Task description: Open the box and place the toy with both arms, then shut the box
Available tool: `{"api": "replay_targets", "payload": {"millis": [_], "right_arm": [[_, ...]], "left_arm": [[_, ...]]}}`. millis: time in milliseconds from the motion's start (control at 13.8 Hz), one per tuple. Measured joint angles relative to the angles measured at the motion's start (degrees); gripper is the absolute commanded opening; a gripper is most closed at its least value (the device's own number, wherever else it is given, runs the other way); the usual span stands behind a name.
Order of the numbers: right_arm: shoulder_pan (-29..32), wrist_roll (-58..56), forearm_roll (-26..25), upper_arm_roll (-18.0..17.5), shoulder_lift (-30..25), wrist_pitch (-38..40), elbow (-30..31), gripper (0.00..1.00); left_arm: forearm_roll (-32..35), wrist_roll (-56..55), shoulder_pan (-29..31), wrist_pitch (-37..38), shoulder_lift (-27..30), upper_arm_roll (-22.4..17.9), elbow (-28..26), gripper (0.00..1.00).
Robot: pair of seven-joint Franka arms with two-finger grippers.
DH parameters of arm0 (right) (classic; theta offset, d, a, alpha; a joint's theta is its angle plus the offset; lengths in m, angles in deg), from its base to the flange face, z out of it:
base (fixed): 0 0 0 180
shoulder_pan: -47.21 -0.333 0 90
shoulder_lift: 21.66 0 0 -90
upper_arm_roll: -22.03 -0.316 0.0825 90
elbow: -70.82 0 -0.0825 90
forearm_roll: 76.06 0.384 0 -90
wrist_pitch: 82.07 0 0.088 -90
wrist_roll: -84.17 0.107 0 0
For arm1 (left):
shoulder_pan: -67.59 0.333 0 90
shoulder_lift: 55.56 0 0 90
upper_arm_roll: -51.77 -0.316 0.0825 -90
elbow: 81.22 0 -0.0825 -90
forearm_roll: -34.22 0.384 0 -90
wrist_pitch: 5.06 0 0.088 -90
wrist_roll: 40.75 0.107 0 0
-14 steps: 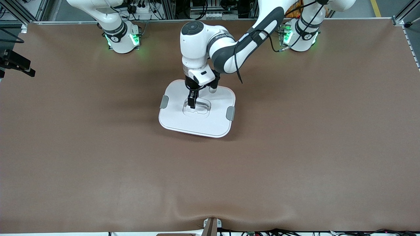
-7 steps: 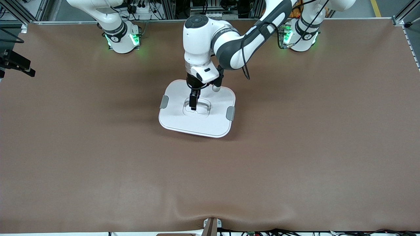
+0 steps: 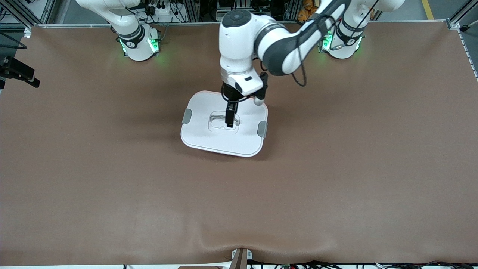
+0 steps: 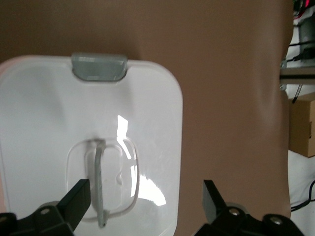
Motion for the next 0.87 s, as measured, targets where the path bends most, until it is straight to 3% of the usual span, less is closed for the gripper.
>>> {"api": "replay_targets", "payload": {"millis": [653,871], "right_arm": [[-0.02,0.00,0.04,0.06,0.00,0.03,0.00,1.00],[-0.02,0.00,0.04,0.09,0.00,0.03,0.00,1.00]], "left_arm": [[-6.60,17.87,21.09,0.64,3.34,-0.12,0.97,1.00],[-7.13,22.35,25.58,0.71,3.36,-0.07,0.98,1.00]]}}
